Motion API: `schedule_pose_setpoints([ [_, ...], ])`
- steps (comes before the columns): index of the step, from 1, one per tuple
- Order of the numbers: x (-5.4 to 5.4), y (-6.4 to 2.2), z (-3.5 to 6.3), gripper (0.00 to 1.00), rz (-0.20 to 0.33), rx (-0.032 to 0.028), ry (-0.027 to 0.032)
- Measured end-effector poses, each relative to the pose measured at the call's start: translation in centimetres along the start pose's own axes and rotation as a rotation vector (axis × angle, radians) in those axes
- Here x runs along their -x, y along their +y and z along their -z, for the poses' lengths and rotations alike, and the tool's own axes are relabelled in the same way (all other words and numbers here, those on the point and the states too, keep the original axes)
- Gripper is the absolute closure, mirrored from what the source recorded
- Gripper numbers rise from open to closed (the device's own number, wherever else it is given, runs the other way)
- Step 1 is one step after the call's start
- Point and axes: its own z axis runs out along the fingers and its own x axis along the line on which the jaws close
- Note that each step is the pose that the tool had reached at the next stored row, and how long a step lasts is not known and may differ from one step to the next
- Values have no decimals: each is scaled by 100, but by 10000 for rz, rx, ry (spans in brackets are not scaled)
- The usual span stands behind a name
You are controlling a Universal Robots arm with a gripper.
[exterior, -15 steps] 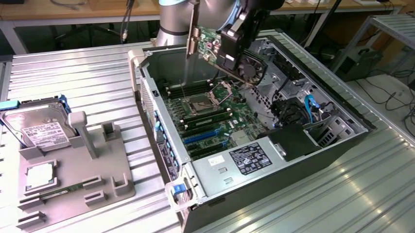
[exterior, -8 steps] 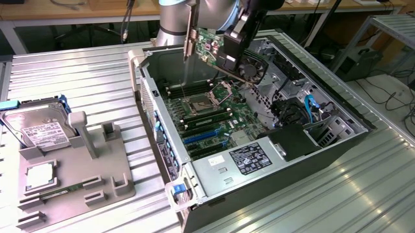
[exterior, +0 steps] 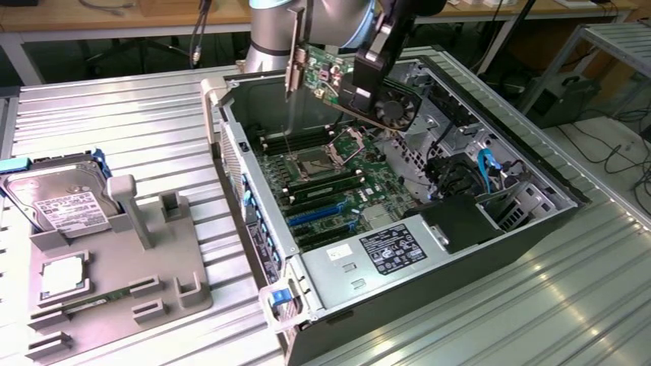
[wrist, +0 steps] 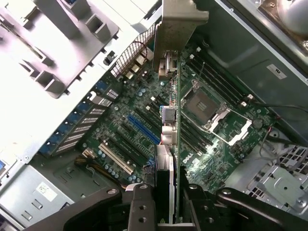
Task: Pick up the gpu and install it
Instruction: 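Insert the gpu into the slot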
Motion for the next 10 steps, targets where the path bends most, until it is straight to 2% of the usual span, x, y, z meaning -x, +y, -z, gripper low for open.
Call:
schedule_pose_setpoints([
  [10, -1, -1, -2, 72, 912, 20, 61],
])
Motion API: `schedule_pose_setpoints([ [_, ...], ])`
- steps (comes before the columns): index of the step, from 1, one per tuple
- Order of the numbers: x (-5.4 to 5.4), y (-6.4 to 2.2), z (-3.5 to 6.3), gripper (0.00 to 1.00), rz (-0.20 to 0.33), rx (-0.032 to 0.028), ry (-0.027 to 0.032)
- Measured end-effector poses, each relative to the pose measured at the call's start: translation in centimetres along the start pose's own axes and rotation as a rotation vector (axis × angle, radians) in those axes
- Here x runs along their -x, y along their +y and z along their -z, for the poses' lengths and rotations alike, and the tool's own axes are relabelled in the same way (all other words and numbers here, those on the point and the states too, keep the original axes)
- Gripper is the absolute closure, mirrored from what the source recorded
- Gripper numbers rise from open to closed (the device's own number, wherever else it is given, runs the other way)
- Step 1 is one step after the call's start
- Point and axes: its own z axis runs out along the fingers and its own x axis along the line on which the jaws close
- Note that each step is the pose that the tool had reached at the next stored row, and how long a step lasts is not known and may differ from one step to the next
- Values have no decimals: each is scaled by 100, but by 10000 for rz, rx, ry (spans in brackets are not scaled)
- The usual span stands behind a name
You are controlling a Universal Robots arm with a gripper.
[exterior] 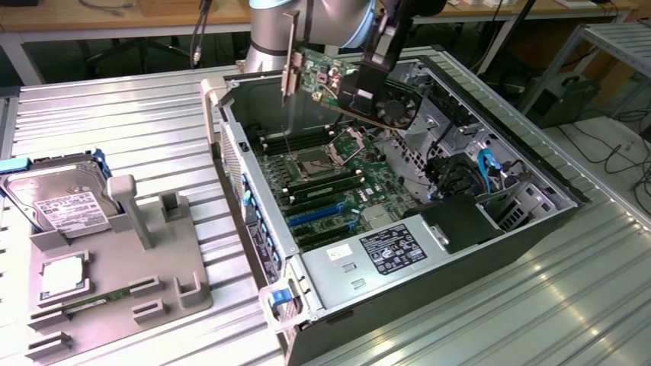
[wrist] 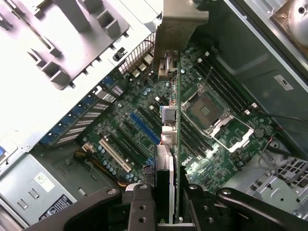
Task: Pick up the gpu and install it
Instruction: 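Insert the gpu into the slot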
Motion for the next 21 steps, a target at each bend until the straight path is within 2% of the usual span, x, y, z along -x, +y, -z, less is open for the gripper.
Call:
schedule_pose_setpoints([
  [21, 0, 0, 0, 72, 1729, 37, 117],
])
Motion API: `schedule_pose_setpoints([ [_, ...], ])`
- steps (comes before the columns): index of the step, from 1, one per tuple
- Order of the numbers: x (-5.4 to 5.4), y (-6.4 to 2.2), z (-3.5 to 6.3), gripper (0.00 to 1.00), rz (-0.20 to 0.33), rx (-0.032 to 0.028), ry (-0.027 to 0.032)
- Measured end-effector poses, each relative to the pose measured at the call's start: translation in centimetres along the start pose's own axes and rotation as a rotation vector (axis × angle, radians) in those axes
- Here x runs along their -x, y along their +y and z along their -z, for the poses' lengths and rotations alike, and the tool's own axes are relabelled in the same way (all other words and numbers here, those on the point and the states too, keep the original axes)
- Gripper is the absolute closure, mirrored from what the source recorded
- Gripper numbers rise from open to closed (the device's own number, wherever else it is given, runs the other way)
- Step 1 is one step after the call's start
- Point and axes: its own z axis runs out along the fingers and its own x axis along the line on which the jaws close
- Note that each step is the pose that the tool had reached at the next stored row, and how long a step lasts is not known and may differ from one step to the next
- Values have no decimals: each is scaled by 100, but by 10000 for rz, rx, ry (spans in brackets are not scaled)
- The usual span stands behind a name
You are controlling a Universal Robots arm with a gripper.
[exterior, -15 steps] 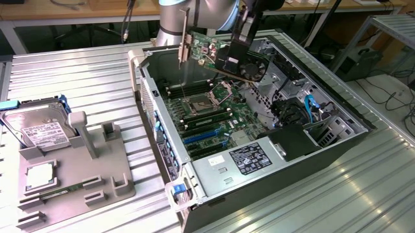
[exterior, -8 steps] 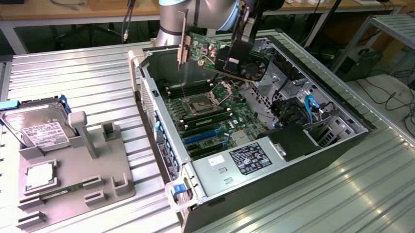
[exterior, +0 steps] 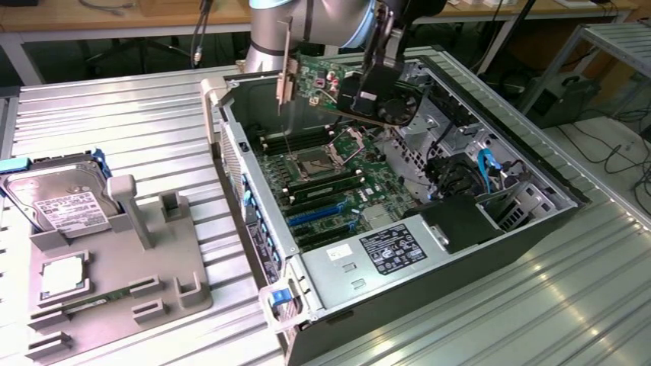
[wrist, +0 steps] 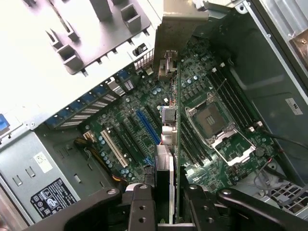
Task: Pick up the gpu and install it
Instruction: 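Insert the gpu into the slot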
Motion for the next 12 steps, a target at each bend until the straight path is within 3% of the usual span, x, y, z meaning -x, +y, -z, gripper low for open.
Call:
schedule_pose_setpoints([
  [12, 0, 0, 0, 72, 724, 14, 51],
])
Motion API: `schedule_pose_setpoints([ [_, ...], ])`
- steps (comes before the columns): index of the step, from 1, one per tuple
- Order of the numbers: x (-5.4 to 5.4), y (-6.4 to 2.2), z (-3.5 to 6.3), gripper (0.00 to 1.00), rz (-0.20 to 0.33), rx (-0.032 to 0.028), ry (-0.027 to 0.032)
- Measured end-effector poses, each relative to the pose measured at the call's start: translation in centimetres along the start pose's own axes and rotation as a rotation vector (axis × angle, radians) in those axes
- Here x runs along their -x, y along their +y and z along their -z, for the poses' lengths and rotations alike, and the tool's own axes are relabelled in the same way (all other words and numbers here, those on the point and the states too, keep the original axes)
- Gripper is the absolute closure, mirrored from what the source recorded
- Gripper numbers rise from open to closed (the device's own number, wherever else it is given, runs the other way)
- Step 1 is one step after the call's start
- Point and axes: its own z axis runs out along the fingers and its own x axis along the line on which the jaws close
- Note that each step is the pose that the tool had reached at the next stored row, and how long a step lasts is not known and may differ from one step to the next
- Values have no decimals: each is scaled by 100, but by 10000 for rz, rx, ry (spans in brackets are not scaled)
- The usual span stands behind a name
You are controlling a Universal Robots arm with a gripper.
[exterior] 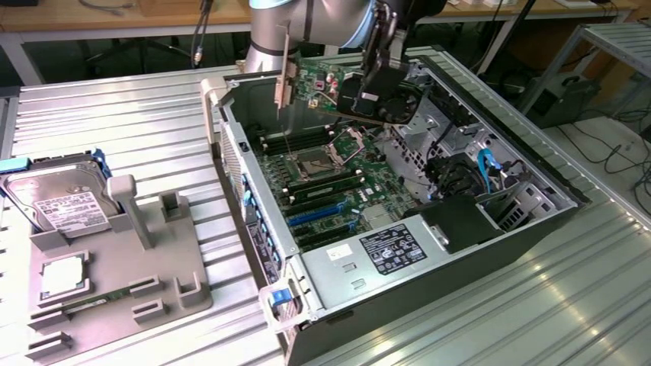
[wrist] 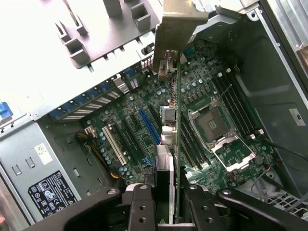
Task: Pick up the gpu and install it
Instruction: 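Insert the gpu into the slot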
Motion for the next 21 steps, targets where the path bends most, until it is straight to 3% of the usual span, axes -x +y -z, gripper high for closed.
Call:
schedule_pose_setpoints([
  [9, 0, 0, 0, 72, 749, 16, 50],
  [21, 0, 0, 0, 72, 2162, 46, 146],
])
